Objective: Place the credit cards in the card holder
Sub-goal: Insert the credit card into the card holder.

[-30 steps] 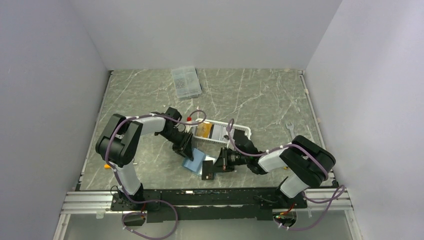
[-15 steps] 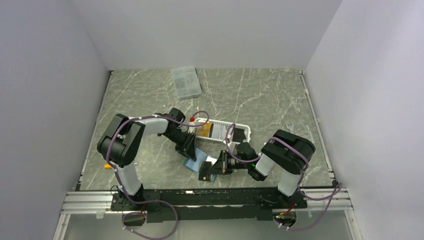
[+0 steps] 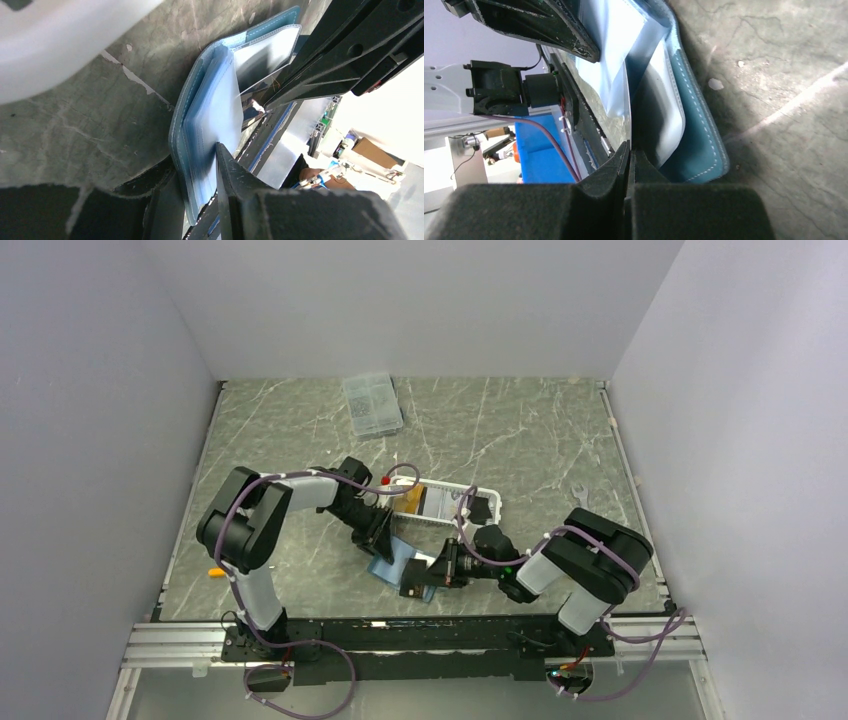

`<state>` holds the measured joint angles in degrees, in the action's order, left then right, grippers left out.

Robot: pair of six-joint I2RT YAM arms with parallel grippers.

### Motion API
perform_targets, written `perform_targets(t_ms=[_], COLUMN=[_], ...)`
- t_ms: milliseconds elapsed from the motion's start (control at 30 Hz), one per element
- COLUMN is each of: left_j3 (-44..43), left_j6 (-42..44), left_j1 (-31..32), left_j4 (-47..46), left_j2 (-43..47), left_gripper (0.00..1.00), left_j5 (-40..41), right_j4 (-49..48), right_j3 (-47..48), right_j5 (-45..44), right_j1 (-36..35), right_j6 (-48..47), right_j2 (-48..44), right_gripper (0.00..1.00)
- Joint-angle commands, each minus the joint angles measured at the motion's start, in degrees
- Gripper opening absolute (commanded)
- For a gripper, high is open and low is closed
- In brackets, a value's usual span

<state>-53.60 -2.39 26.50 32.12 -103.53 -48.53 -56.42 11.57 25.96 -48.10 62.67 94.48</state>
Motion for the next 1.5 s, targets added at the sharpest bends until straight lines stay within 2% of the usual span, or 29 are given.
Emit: perform_targets(t_ms=[0,200,533,667,800,967,1233,1467], left_j3=[-0.02,0.14,0.16,0.11,-0.01,0.14,-0.29,-2.56], left_j6=[0.65,0.97,1.24,1.25,1.61,1.69,1.69,-2.27], left_j1=[0.36,0.39,0.39,0.31,0.39,0.39,0.33,1.09], left_j4=[0.28,0.53,1.03,0.84,1.22,1.36,1.94,-0.23], left_j2=[-1.16,-0.77,-0.83,-0.76,-0.59,-0.19,-1.32,-0.24], left_gripper=[0.31,0.32,0.32,0.32,0.32,0.33,0.30,0.28], left_j5=[-1.76,-1.65,-1.82,-2.19,-2.50,-2.96,-3.71,-9.14], right_j4=[0.79,-4.95,-3.89,-10.37,-17.14,-20.83,-21.42,-9.11], right_j3=[-0.99,-1.55,-1.95,-3.29,-1.50,-0.83,-4.71,-7.39], right_j5=[-3.96,-3.55,-7.21,-5.81,-0.27,1.53,-3.16,-6.43], right_j1=[-0.17,-0.07,1.28,2.56,3.66,3.71,3.96,4.06], right_j6=[-0.54,1.25,3.00,5.26,5.82,6.49,7.31,4.86], right_j2=[0.08,4.16,3.96,6.92,11.39,13.77,8.79,-4.82], right_gripper=[0.00,0.00,0.00,0.00,0.00,0.00,0.00,0.00])
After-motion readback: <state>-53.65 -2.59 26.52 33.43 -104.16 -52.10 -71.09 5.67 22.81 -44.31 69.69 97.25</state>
